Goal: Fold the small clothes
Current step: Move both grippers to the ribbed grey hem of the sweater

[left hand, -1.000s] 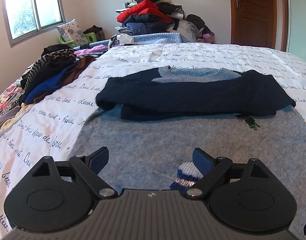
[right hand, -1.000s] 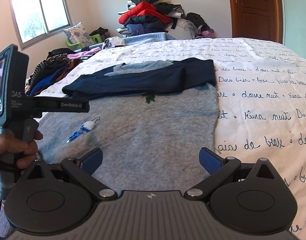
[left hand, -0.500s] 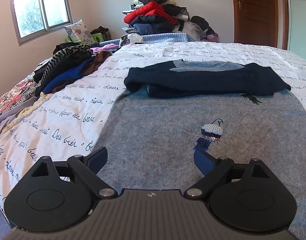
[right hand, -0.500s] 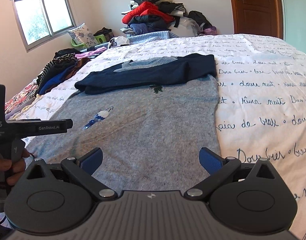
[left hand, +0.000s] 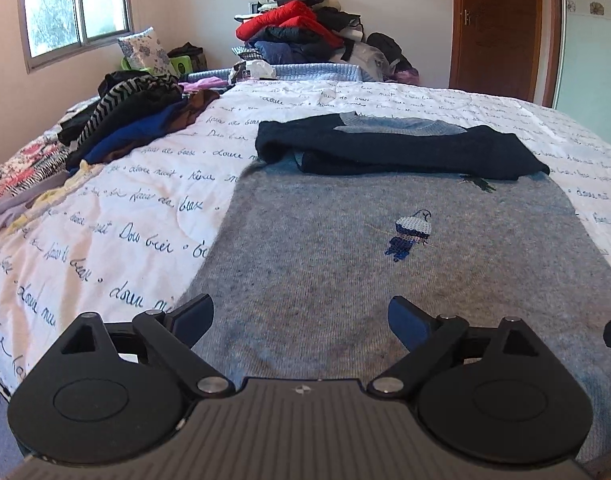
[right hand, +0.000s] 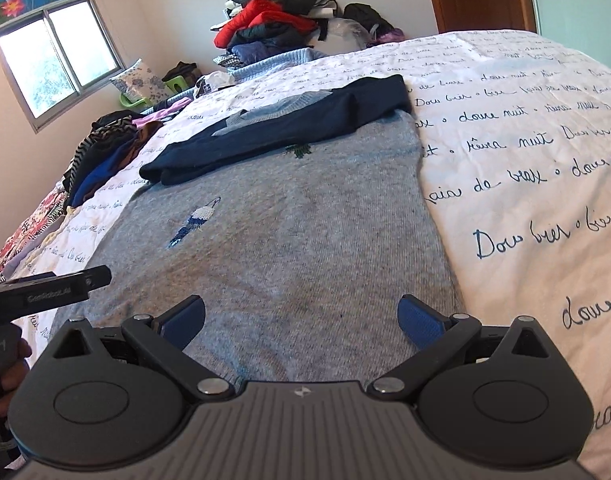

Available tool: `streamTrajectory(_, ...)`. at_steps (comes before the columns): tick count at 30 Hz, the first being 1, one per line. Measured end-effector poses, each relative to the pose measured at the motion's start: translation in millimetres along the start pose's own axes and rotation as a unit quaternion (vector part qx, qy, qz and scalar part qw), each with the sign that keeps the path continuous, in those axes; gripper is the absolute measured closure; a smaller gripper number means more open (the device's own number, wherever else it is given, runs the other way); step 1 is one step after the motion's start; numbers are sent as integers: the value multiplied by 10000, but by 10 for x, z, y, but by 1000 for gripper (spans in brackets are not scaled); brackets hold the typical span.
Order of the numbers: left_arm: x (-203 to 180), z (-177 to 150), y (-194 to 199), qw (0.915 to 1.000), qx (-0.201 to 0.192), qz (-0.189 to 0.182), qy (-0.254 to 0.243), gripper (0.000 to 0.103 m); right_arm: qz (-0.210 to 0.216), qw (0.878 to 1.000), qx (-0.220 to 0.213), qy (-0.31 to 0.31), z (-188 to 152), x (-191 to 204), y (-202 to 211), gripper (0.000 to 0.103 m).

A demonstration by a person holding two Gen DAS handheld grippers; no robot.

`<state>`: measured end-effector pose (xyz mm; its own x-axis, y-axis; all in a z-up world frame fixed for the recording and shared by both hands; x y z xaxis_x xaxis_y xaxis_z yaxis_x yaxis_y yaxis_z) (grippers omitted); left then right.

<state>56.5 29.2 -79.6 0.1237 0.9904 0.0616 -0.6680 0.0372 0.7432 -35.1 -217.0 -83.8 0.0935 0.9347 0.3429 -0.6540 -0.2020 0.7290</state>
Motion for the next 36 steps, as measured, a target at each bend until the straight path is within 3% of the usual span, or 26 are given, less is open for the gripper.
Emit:
streamTrajectory(4, 255, -163, 83, 9993, 130, -313, 163, 10, -58, 9998, -108, 178, -15, -6, 54, 0)
streamTrajectory(12, 661, -396, 213, 9986, 43, -523, -64, 10, -36, 9979, -104, 635, -135, 115, 38, 0)
streamTrajectory(18, 811, -521, 142, 9981, 124, -547, 264, 10, -306, 9957, -138, 860, -147, 135, 54, 0)
streamTrajectory(24, 853, -593, -4, 9963, 560, -393, 514, 10, -395, 9958, -89, 826, -186, 80, 85, 0)
streamTrajectory(26, 840, -617, -39, 9962, 713, -141, 474, 10, -379, 9964, -64, 750, -192, 48, 91, 0)
streamTrajectory(29, 808, -628, -46, 9964, 729, 128, 424, 10, -330, 9973, -47, 650, -191, 33, 100, 0)
streamTrajectory(36, 796, -600, -33, 9959, 720, 359, 421, 10, -206, 9980, 36, 593, -214, 38, 78, 0)
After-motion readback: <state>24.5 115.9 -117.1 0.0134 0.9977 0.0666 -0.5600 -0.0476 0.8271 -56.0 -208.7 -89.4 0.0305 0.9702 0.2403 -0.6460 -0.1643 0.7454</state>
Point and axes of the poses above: each gripper's, at about its wrist camera, not at the fingertips, and y roughly against the way its jaws point, x to its left, z to its top, the point moved 9 cm from there along -y, roughly the way its jaws point, and after that the axes turned 9 degrees about x, right-handed, at the moved point
